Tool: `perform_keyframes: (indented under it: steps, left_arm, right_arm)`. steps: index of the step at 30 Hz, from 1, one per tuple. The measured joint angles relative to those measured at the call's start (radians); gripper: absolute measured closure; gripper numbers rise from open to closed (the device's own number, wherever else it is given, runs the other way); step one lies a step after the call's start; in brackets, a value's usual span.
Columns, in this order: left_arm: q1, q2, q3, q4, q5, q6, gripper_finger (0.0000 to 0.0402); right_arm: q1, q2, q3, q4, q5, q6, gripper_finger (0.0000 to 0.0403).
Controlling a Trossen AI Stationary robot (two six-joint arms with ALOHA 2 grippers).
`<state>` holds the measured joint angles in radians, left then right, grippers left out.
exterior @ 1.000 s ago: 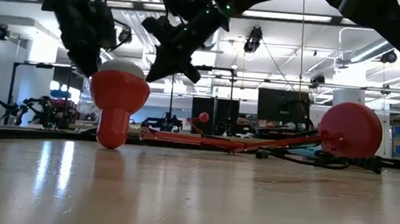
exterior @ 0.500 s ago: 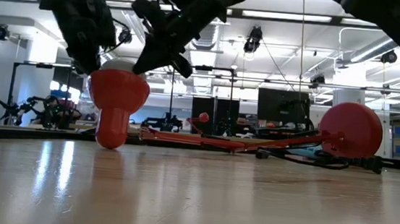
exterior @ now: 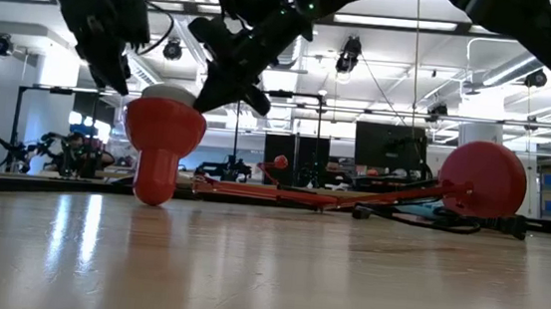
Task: Screw lightbulb
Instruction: Remove the lightbulb from the orange desk lamp
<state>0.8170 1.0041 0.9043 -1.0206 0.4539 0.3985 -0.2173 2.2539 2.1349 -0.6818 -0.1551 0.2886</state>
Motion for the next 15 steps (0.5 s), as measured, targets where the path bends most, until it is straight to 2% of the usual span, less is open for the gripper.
perform_keyframes:
  steps: [5,9,15]
  left_arm:
    - [0.049,0.033,-0.027,0.042,-0.071,0.014,0.0401]
    - [0.095,0.105,-0.051,0.142,-0.060,0.036,0.0401]
    - [0.102,0.206,-0.028,0.223,-0.019,0.041,0.0401]
  right_arm:
    - [0.013,-0.003,0.006,-0.035,-0.001,0.000,0.0403]
    - [0.039,-0.005,0.025,-0.044,-0.004,-0.002,0.0403]
    - [0.059,-0.005,0.031,-0.040,-0.003,0.004,0.0403]
